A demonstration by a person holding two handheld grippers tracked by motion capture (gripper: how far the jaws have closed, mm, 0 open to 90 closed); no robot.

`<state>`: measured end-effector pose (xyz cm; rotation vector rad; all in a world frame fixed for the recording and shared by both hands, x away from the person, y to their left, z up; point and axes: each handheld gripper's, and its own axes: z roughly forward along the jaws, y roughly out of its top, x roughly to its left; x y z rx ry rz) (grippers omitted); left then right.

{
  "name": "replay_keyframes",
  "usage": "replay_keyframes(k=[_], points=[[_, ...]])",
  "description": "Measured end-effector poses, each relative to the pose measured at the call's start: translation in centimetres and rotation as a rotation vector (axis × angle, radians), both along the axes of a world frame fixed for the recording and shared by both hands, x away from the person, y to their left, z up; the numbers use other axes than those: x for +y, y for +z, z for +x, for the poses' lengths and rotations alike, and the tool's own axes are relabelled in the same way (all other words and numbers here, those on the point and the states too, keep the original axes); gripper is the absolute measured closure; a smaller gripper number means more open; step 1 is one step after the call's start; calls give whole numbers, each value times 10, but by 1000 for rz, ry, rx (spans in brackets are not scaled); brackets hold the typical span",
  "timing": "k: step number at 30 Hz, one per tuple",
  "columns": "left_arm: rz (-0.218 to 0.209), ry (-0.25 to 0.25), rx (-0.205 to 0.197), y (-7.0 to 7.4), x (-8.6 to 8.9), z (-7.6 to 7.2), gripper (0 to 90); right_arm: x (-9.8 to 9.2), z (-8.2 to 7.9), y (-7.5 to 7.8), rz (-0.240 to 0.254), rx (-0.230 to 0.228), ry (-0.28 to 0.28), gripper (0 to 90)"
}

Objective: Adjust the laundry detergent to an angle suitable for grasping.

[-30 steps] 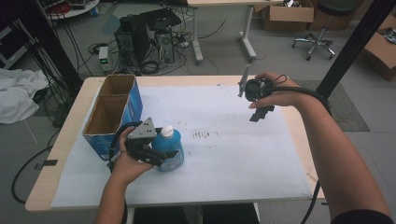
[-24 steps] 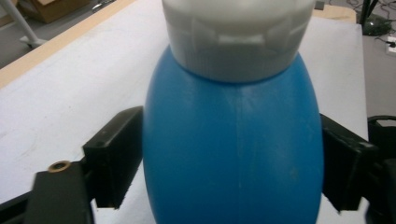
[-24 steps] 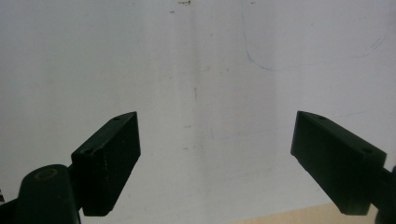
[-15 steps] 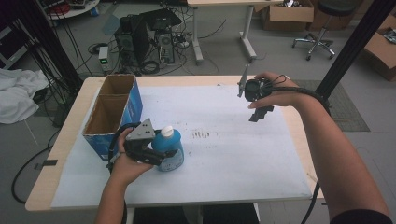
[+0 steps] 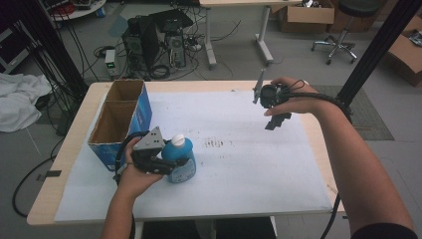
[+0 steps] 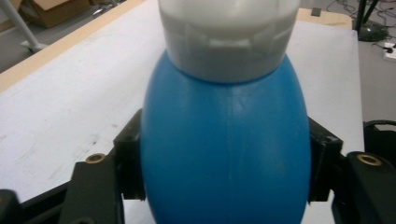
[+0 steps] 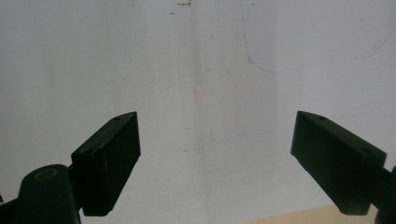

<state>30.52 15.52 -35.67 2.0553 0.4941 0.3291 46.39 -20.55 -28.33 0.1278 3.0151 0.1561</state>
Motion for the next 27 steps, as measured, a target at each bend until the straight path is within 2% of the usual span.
replay_keyframes(k=[5,7,12,17,20,27], points=[[-6,-13,-3,0,0,0,391,0,0,0,0,1,-1,159],[-41,-11,-1,-3,2,1,394,0,0,-1,1,2,0,159],[-73,-2,13,-6,3,2,397,0,1,-2,6,4,-1,159],[-57,-8,11,-4,3,3,399,0,0,0,2,2,-3,159],[-43,-8,-6,-2,-1,3,399,0,0,0,-1,1,-3,159],[-42,-41,-30,13,-3,6,400,0,-1,-1,-6,3,-5,159]])
